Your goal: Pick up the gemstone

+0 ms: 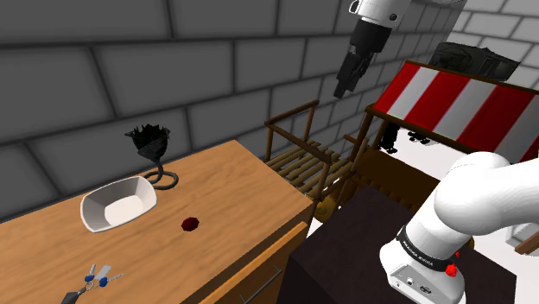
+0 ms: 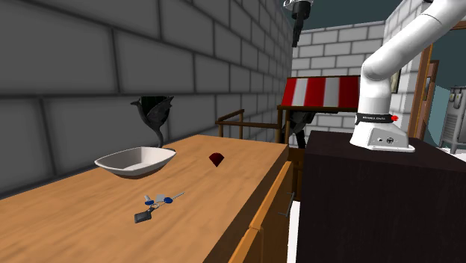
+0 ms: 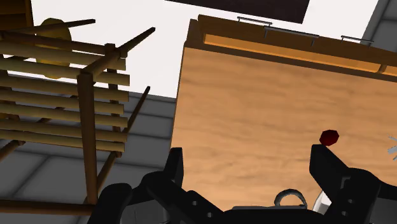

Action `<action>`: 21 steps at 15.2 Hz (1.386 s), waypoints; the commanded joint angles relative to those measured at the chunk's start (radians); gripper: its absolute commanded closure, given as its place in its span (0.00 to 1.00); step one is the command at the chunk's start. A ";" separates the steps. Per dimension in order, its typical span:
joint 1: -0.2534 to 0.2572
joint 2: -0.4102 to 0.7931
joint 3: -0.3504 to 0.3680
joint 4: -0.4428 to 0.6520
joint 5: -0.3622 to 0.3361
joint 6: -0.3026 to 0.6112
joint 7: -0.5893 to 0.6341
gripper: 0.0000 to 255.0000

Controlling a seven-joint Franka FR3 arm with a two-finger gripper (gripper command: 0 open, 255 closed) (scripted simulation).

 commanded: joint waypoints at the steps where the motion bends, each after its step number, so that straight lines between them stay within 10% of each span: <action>1: 0.000 0.000 0.000 0.000 0.000 0.000 0.000 0.00; 21: 0.058 0.529 0.334 -0.016 0.049 0.525 0.289 0.00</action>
